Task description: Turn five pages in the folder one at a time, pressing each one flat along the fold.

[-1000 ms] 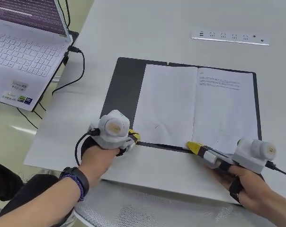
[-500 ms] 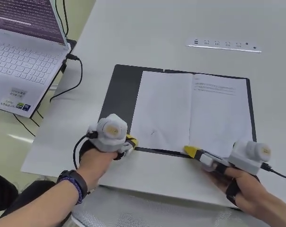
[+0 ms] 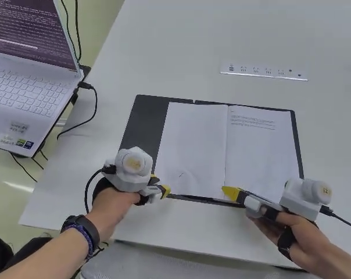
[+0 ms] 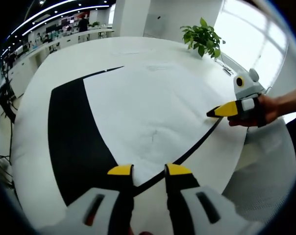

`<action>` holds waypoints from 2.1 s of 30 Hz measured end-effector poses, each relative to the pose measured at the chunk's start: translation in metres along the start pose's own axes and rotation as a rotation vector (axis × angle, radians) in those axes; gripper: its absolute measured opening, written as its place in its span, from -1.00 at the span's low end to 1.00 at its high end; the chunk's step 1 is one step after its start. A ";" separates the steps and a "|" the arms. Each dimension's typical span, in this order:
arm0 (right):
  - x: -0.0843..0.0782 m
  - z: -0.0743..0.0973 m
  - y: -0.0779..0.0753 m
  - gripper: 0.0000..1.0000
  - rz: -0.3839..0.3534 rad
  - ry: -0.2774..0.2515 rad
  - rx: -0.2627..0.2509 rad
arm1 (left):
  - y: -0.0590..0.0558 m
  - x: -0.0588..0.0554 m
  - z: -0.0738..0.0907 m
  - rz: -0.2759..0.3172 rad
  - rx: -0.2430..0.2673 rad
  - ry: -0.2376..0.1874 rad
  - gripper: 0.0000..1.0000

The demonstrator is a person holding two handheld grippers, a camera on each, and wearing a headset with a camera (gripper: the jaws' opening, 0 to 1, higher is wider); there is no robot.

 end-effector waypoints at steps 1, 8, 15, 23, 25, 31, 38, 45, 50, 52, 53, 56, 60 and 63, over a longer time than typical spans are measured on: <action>0.001 0.001 0.000 -0.67 -0.001 -0.003 -0.001 | -0.001 0.001 0.001 -0.002 0.001 -0.002 -0.52; 0.009 0.011 0.000 -0.54 0.055 -0.015 -0.031 | -0.007 0.010 0.007 -0.016 0.001 -0.024 -0.47; 0.021 0.022 -0.003 -0.46 0.124 -0.032 -0.072 | -0.012 0.018 0.014 -0.009 -0.006 -0.057 -0.43; 0.041 0.037 -0.001 -0.40 0.205 -0.072 -0.106 | -0.021 0.028 0.025 -0.017 -0.018 -0.088 -0.34; 0.048 0.041 0.000 -0.37 0.210 -0.098 -0.110 | -0.023 0.032 0.027 -0.029 -0.018 -0.095 -0.32; 0.060 0.051 0.004 -0.31 0.287 -0.117 -0.125 | -0.026 0.042 0.033 -0.049 -0.015 -0.119 -0.26; 0.066 0.064 0.005 -0.24 0.349 -0.111 -0.140 | -0.027 0.049 0.044 -0.062 -0.001 -0.153 -0.18; 0.071 0.079 0.009 -0.12 0.373 -0.136 -0.151 | -0.030 0.052 0.057 -0.076 0.008 -0.169 -0.06; 0.070 0.088 0.011 -0.06 0.442 -0.113 -0.164 | -0.028 0.053 0.066 -0.076 0.023 -0.179 0.01; 0.070 0.092 0.011 -0.05 0.447 -0.114 -0.166 | -0.027 0.052 0.069 -0.063 0.031 -0.186 0.03; 0.070 0.093 0.011 -0.03 0.447 -0.114 -0.168 | -0.027 0.050 0.071 -0.056 0.031 -0.191 0.04; 0.070 0.100 0.009 0.01 0.456 -0.122 -0.185 | -0.027 0.047 0.075 -0.048 0.037 -0.195 0.08; 0.070 0.111 0.007 0.07 0.493 -0.116 -0.215 | -0.028 0.043 0.080 -0.041 0.044 -0.199 0.14; 0.069 0.120 0.004 0.10 0.518 -0.110 -0.236 | -0.029 0.043 0.086 -0.038 0.047 -0.224 0.21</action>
Point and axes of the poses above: the centre of the closed fingertips' face, and the gripper's own axes: z roughly backward along the fingers, y roughly to its left, x roughly out of its top, the point moved 8 cm from there along z, roughly backward along the fingers, and after that the axes turned 11 degrees about -x, right-handed, at the moved point
